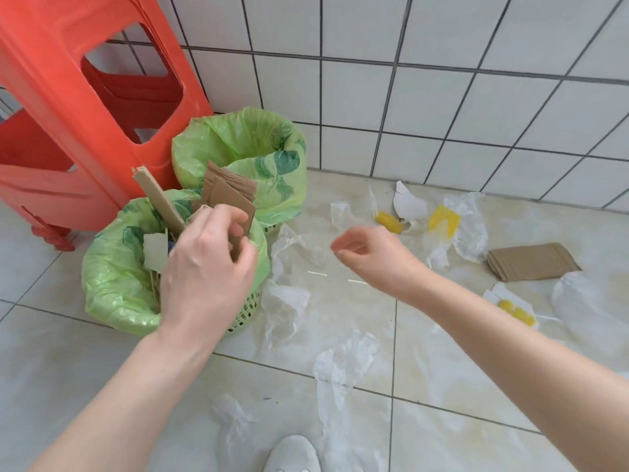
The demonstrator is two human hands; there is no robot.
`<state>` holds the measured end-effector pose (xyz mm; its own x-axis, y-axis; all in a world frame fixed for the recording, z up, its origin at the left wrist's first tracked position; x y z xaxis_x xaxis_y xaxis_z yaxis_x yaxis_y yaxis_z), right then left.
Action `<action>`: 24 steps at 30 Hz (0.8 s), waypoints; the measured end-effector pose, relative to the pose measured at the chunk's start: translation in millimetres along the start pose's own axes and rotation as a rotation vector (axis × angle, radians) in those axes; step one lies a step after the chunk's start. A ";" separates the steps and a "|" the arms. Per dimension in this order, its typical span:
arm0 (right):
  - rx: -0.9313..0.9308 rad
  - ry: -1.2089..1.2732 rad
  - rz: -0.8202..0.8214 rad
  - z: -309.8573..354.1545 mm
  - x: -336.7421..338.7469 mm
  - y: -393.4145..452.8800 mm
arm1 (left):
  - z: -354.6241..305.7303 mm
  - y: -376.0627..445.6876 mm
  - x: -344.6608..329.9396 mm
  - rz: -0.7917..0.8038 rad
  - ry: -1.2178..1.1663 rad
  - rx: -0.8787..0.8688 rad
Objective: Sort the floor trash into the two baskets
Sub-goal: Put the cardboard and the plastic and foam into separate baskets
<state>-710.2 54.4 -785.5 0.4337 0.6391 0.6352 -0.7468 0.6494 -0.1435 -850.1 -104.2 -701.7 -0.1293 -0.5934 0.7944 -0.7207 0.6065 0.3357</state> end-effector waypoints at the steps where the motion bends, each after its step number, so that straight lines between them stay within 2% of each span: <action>1: -0.029 0.011 -0.007 -14.9 6.1 -6.7 | -8.6 -6.6 -6.1 0.013 -0.006 -0.024; 5: -0.163 0.041 -0.043 -79.2 32.8 -36.5 | -29.7 -36.1 -53.4 0.122 -0.028 -0.087; 12: -0.436 -0.048 -0.086 -208.1 78.9 -111.2 | -49.4 -102.4 -184.7 0.553 -0.004 -0.049; 15: -0.522 -0.069 -0.069 -252.7 87.1 -138.8 | -67.3 -127.8 -230.7 0.744 0.137 -0.167; 19: -0.603 -0.098 -0.071 -299.0 92.7 -154.0 | -99.1 -139.3 -274.7 0.912 0.248 -0.333; 22: -0.622 -0.147 -0.076 -317.8 96.5 -149.2 | -124.2 -135.6 -303.7 0.981 0.318 -0.433; 24: -0.631 -0.177 -0.062 -326.2 98.8 -141.8 | -143.8 -126.0 -318.6 0.953 0.339 -0.505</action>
<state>-397.0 159.9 -949.9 0.3368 0.5501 0.7642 -0.2608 0.8344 -0.4856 -620.1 84.5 -924.3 -0.2326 0.3529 0.9063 -0.0595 0.9249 -0.3754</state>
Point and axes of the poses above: each hand's wrist, its own y-axis towards the middle knuckle, its own x-axis out of the back of the hand, z = x × y, the point moved 9 cm from there along y, towards the middle knuckle, and after that the axes turned 6 degrees about x, right-handed, at the moved point
